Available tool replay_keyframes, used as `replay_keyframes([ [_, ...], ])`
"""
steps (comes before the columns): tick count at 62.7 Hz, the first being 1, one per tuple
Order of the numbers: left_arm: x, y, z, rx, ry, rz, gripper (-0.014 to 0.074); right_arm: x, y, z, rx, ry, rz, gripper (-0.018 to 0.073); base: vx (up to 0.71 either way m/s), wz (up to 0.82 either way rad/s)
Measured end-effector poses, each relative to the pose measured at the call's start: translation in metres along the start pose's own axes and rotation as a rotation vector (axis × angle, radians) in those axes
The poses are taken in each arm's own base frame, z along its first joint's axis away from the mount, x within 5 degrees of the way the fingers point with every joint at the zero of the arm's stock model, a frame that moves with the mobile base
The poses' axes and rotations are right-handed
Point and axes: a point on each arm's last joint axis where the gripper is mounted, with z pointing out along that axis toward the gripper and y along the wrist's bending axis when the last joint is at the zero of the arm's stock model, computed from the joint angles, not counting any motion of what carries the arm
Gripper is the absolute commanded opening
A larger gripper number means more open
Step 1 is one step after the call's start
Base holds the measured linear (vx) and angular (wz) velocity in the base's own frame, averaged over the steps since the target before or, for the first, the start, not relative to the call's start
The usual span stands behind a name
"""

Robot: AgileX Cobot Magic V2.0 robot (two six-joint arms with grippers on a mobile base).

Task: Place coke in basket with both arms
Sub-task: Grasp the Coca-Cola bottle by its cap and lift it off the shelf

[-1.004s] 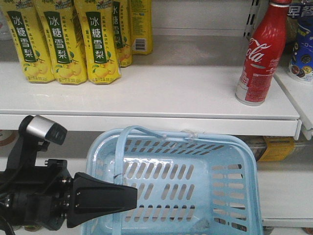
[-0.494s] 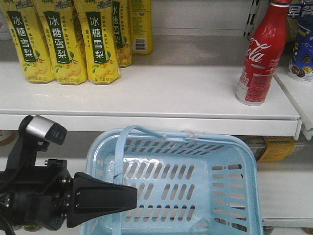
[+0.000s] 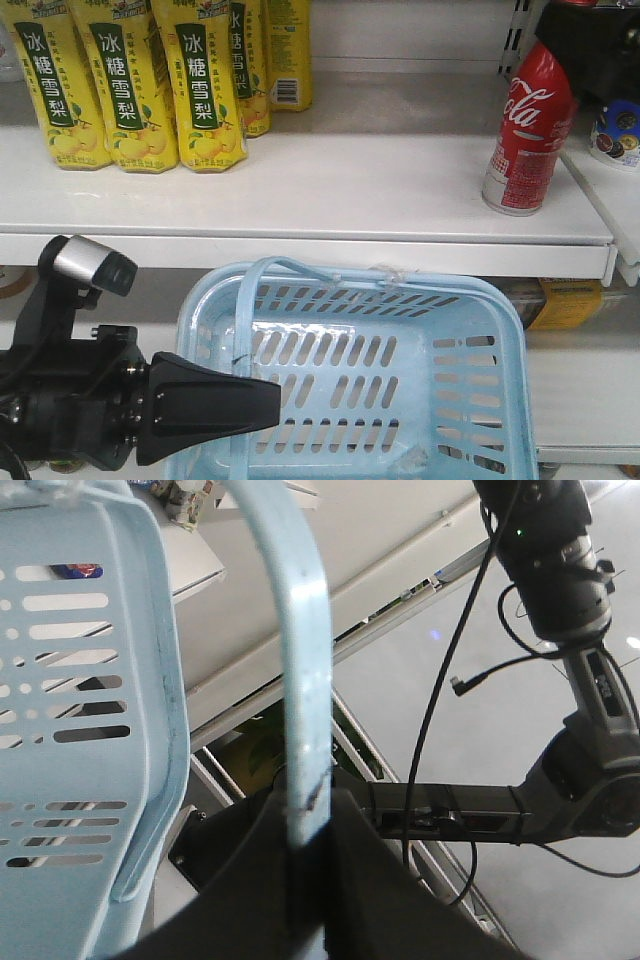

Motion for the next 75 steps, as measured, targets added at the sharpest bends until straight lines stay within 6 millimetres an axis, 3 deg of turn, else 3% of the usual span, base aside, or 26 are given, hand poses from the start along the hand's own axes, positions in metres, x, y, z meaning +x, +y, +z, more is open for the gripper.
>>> replay_keyframes([
  [10, 0.000, 0.000, 0.000, 0.000, 0.000, 0.000, -0.0006, -0.004, 0.000, 0.020, -0.057, 0.021, 0.002, 0.0371, 0.00, 0.00],
  [21, 0.000, 0.000, 0.000, 0.000, 0.000, 0.000, -0.0006, -0.004, 0.001, 0.023, -0.081, 0.031, -0.010, -0.0012, 0.00, 0.00],
  [28, 0.000, 0.000, 0.000, 0.000, 0.000, 0.000, -0.0006, -0.004, 0.006, 0.021, -0.127, 0.039, -0.016, -0.0008, 0.00, 0.00],
  [36, 0.000, 0.000, 0.000, 0.000, -0.001, 0.000, -0.0006, -0.009, 0.023, 0.005, -0.270, 0.048, -0.046, -0.0004, 0.00, 0.00],
  [56, 0.000, 0.000, 0.000, 0.000, -0.001, 0.000, -0.0006, -0.038, 0.070, -0.074, -0.593, 0.005, -0.023, -0.0004, 0.00, 0.00],
  [67, 0.000, 0.000, 0.000, 0.000, -0.001, 0.000, -0.0006, -0.016, 0.076, -0.076, -0.701, 0.115, 0.030, -0.0004, 0.00, 0.00],
  [75, 0.000, 0.000, 0.000, 0.000, -0.001, 0.000, -0.0006, 0.025, 0.070, -0.066, -0.684, 0.226, 0.107, -0.0004, 0.00, 0.00],
])
